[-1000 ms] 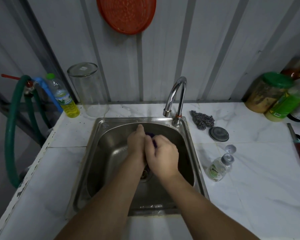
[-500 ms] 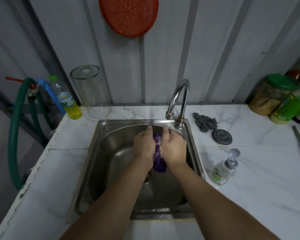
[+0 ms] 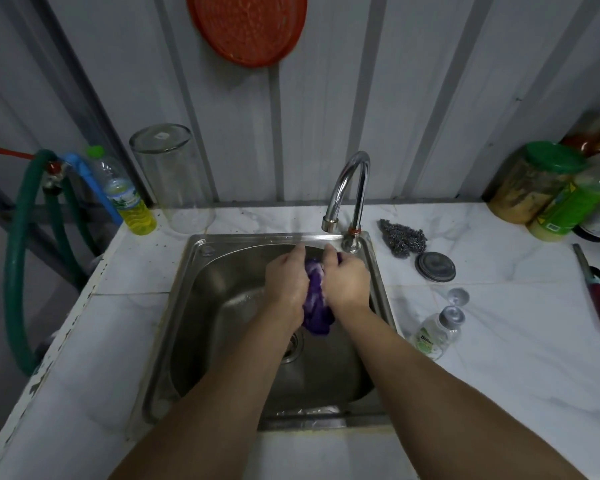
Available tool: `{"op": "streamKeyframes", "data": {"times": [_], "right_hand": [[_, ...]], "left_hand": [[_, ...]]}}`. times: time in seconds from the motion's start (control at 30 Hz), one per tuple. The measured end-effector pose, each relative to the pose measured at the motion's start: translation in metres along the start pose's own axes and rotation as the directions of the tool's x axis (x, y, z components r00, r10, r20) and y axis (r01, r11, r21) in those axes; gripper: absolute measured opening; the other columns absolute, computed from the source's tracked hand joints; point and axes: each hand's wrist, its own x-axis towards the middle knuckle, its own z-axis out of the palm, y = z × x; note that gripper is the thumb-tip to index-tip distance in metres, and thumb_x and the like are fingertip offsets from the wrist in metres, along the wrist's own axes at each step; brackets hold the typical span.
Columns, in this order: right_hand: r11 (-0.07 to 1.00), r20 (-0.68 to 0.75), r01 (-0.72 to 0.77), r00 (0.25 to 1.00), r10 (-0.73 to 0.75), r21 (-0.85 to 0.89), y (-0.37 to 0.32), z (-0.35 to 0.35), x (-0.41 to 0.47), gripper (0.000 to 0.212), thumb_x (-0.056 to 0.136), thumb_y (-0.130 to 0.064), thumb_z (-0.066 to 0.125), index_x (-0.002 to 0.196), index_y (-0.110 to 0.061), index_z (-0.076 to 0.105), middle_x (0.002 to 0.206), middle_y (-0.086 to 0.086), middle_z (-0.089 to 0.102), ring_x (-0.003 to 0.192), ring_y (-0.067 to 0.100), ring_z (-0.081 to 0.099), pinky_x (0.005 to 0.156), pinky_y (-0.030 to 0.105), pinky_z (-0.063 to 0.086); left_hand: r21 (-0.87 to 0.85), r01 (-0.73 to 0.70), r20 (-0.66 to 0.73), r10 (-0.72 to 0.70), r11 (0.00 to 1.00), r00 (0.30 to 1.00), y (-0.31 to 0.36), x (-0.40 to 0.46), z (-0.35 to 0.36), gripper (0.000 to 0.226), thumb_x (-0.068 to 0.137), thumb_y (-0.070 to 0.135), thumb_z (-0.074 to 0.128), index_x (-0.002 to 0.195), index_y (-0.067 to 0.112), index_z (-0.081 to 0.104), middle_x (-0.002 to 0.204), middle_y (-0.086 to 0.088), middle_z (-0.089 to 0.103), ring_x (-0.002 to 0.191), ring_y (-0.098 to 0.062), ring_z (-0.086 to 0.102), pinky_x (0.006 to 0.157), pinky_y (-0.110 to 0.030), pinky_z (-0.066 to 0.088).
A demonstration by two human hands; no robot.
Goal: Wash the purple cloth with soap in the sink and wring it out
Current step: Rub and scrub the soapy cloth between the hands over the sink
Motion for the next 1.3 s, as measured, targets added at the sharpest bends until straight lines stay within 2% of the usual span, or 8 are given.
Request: {"op": "streamKeyframes", "data": {"times": [0.13,0.23,0.5,0.67,0.9,1.1,1.23,1.3], "right_hand": [[0.979,-0.026,0.202,0.979,-0.202,-0.004,-0.005,0.003,-0.024,0.050,0.100,-0.047,0.047,0.062,-0.017,0.059,0.061,0.001,0.065,0.060,0.021,0.064,0.056,0.030,0.046],[0.943,0.005,0.331,0.943,-0.332,0.041,-0.011,0.015,-0.048,0.059,0.092,-0.062,0.047,0.058,-0.013,0.055,0.051,0.001,0.059,0.051,0.018,0.060,0.051,0.037,0.051],[0.998,0.027,0.030,0.999,-0.029,-0.049,0.000,-0.003,-0.009,0.045,0.102,-0.042,0.047,0.069,-0.016,0.062,0.069,0.005,0.068,0.065,0.025,0.066,0.061,0.032,0.050],[0.940,-0.012,0.339,0.941,-0.339,0.034,-0.007,0.024,-0.053,0.055,0.094,-0.053,0.047,0.057,-0.013,0.053,0.050,0.001,0.058,0.053,0.024,0.059,0.051,0.037,0.048],[0.994,-0.022,0.085,0.996,-0.086,-0.065,-0.004,0.001,-0.007,0.045,0.102,-0.038,0.049,0.063,-0.016,0.058,0.065,0.005,0.066,0.061,0.024,0.064,0.061,0.029,0.046],[0.935,-0.079,0.350,0.935,-0.344,0.064,-0.017,0.026,-0.051,0.050,0.092,-0.048,0.053,0.051,-0.020,0.045,0.044,-0.005,0.048,0.042,0.012,0.049,0.044,0.032,0.042],[0.992,-0.032,0.111,0.993,-0.113,-0.060,-0.018,0.005,-0.008,0.042,0.097,-0.035,0.053,0.058,-0.018,0.056,0.057,0.000,0.061,0.059,0.025,0.062,0.055,0.027,0.041],[0.996,-0.015,0.069,0.997,-0.070,-0.050,-0.012,-0.002,-0.002,0.042,0.098,-0.032,0.053,0.058,-0.018,0.057,0.058,0.001,0.063,0.056,0.021,0.062,0.052,0.025,0.041]], "left_hand": [[0.200,-0.091,-0.184,0.129,0.976,0.975,0.010,0.011,-0.003,0.043,0.103,0.032,0.049,0.068,0.009,0.060,0.072,-0.009,0.064,0.077,-0.030,0.063,0.075,-0.039,0.052],[0.260,-0.088,-0.170,0.135,0.962,0.976,0.014,0.017,-0.014,0.043,0.108,0.028,0.041,0.076,0.006,0.059,0.074,-0.010,0.063,0.075,-0.029,0.062,0.062,-0.018,0.051],[-0.084,0.069,0.003,-0.069,0.994,0.998,-0.006,-0.003,-0.006,0.037,0.099,0.036,0.058,0.091,0.004,0.072,0.093,-0.018,0.076,0.089,-0.035,0.075,0.090,-0.052,0.061],[-0.019,-0.016,-0.166,0.013,1.000,0.986,-0.005,0.014,-0.021,0.039,0.106,0.022,0.043,0.069,0.011,0.052,0.089,-0.018,0.068,0.093,-0.034,0.067,0.077,-0.040,0.047],[-0.077,0.083,-0.017,-0.085,0.994,0.996,-0.010,-0.004,-0.009,0.036,0.092,0.039,0.062,0.072,0.012,0.075,0.079,-0.009,0.074,0.086,-0.034,0.072,0.094,-0.050,0.057],[0.057,-0.048,-0.071,0.052,0.997,0.996,0.006,0.011,-0.021,0.037,0.105,0.023,0.048,0.070,0.014,0.057,0.057,0.003,0.061,0.058,-0.012,0.064,0.049,-0.015,0.050],[-0.040,0.062,-0.027,-0.063,0.997,0.998,0.000,0.004,-0.008,0.034,0.094,0.030,0.065,0.067,0.013,0.074,0.071,-0.011,0.073,0.078,-0.029,0.071,0.079,-0.036,0.056],[-0.018,0.050,-0.018,-0.051,0.999,0.999,-0.001,0.000,-0.004,0.038,0.092,0.032,0.064,0.059,0.017,0.075,0.066,-0.007,0.073,0.073,-0.027,0.072,0.078,-0.038,0.056]]}}
